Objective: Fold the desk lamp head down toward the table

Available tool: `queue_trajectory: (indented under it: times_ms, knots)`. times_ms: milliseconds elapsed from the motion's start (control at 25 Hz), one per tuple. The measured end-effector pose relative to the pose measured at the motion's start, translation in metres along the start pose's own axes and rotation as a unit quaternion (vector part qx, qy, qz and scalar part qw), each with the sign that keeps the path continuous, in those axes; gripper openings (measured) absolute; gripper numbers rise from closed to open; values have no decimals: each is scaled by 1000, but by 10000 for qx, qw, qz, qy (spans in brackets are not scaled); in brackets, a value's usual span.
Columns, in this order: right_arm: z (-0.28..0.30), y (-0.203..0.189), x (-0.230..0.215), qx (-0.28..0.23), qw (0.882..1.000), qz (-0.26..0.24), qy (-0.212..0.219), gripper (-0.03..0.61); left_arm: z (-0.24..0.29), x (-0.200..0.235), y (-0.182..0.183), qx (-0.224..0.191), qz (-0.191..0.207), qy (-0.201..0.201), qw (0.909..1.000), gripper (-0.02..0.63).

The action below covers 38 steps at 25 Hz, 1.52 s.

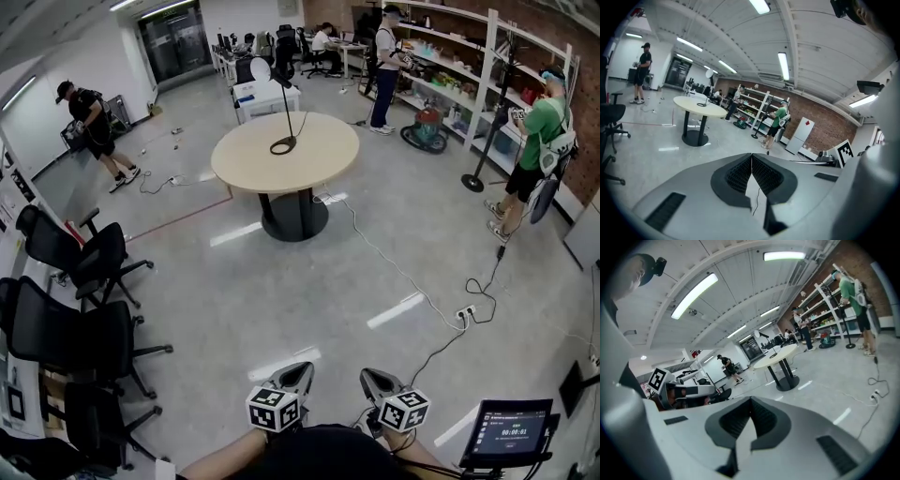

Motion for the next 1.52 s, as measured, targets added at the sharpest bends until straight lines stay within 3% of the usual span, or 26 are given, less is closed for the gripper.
queue_trajectory:
  times_ms: [280,680,880,1160,1520]
  knots:
    - [37,-30,32,-39,9982,281,-527,-5,-15,62,3,7,-124,-366,9993,6]
    - [40,-21,41,94,9946,229,-1005,-5,3,66,8,211,-253,-913,9953,6]
    - [62,-3,27,247,9956,224,-873,-5,23,79,18,309,-363,-795,9957,6]
    - [119,41,-8,422,9985,82,-342,-5,65,108,53,211,-439,-193,9986,6]
    - [142,124,-95,324,9995,-15,43,-5,164,90,114,51,-319,53,9995,6]
Point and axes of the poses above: the fingertips, and each gripper's own axes: z forward along the fingers, x to its left, y out of its top, the point moved 4 cm from there along -z, backward along the fingers, and after that the axes turned 2 degrees about z, right-handed, at the moved point
